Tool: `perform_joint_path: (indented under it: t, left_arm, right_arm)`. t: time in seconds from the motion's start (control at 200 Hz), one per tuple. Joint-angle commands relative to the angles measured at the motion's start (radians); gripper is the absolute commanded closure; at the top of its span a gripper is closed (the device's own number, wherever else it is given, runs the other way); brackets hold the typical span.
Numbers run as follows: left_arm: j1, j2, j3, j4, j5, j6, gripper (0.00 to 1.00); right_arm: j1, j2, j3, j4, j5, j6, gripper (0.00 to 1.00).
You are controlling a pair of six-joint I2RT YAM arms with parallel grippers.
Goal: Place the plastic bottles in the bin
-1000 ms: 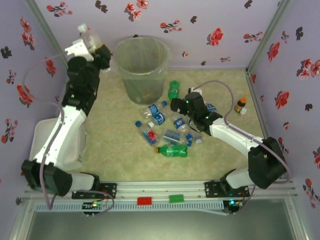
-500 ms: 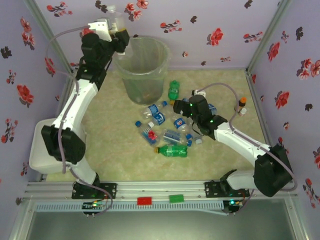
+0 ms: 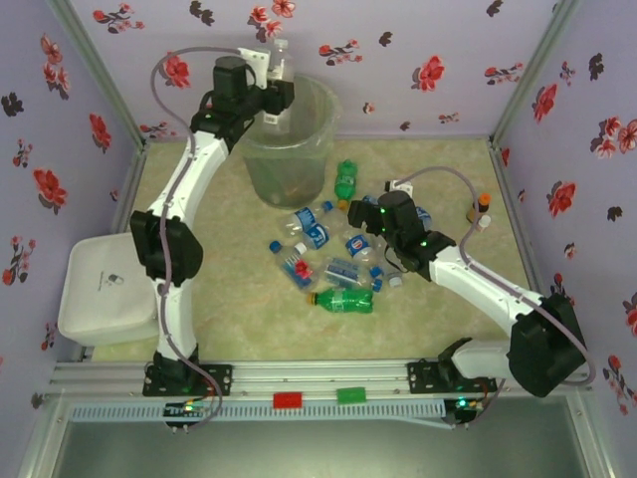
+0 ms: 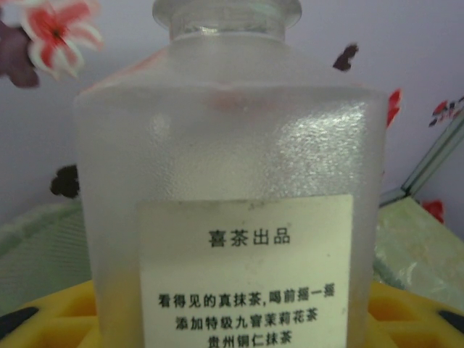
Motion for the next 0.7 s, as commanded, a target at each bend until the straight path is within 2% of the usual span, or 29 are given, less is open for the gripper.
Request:
perform_joint_path:
  t: [0.0,0.135,0.26,0.325,0.505,0.695]
  left_arm:
    - [-0.005,0.048,0.058,-0.089,0.0,0.05,0.57]
    - [-0.008,0.078,0.084,-0.114,-0.011,0.053,0.46]
    - [-0.009,0.073,0.091,-0.11,-0.016,0.043,0.24]
    - [-0.012,0.063,0.09,-0.103,-0.016,0.039,0.17]
    - [-0.022,-0.017,0.044,-0.051,-0.017,0.037,0.1]
    - [-0.033,-0.195,-0.158,0.122,-0.028,-0.003,0.06]
  right_arm:
    - [0.003,-0.03,-0.011,-0.026,0.038,-0.01,0.0]
    - [0.003,-0.042,-0.013,-0.041,0.06,-0.013,0.0]
    - [0.001,-0.048,-0.008,-0.055,0.092,-0.013,0.0]
    - [0.0,-0.046,-0.002,-0.063,0.099,-0.017,0.0]
    - [-0.012,-0.035,0.027,-0.113,0.132,-0.048,0.0]
    - [-0.073,-0.03,0.066,-0.188,0.139,-0.134,0.0]
